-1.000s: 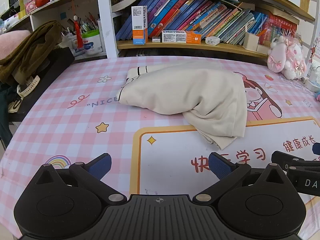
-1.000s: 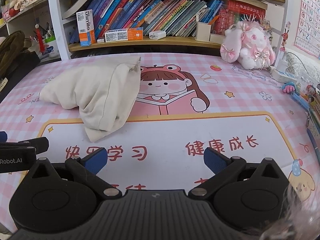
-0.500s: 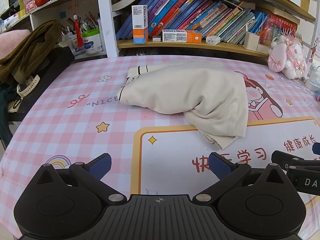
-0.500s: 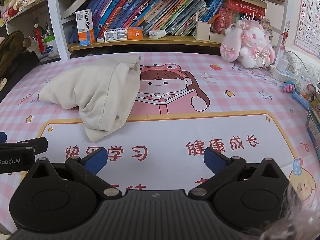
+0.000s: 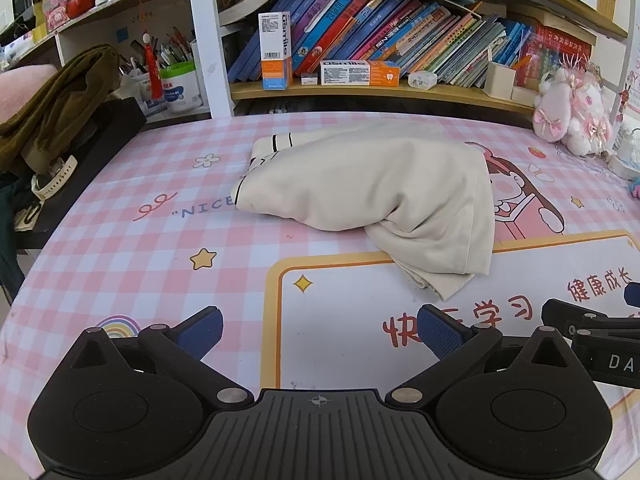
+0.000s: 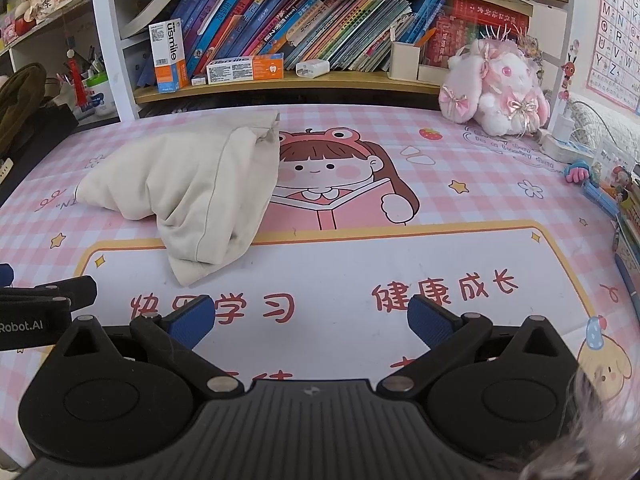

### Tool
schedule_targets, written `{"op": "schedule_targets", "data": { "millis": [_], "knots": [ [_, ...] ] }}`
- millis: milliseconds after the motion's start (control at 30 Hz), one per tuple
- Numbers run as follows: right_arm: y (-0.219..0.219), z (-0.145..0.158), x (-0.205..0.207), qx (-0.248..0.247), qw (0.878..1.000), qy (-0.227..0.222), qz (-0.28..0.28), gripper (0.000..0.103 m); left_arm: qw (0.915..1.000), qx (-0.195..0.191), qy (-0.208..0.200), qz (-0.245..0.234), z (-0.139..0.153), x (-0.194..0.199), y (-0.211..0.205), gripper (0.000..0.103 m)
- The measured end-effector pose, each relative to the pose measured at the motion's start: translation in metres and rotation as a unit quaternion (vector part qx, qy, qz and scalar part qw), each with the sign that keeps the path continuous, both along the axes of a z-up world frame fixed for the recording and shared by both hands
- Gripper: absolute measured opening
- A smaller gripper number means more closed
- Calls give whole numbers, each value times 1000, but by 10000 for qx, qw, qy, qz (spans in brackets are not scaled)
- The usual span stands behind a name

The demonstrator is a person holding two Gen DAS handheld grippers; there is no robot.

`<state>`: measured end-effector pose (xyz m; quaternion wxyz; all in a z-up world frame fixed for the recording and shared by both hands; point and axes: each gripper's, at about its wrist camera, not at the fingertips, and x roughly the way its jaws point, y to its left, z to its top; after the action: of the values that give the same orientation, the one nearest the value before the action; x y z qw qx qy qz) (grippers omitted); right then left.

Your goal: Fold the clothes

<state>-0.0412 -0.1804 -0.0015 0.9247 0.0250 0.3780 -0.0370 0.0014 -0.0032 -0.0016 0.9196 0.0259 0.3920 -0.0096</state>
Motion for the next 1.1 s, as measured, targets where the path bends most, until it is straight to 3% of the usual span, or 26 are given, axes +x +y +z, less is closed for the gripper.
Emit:
{"op": "schedule_targets", "data": {
  "millis": [933, 1100],
  "knots": [
    [4, 0, 3, 28, 10000, 16, 35, 103, 10000, 10, 75, -26, -1, 2, 3, 103],
    [6, 3, 0, -109, 9997, -202, -56, 103, 9990, -436, 74, 67, 1, 4, 11, 103]
  ]
}}
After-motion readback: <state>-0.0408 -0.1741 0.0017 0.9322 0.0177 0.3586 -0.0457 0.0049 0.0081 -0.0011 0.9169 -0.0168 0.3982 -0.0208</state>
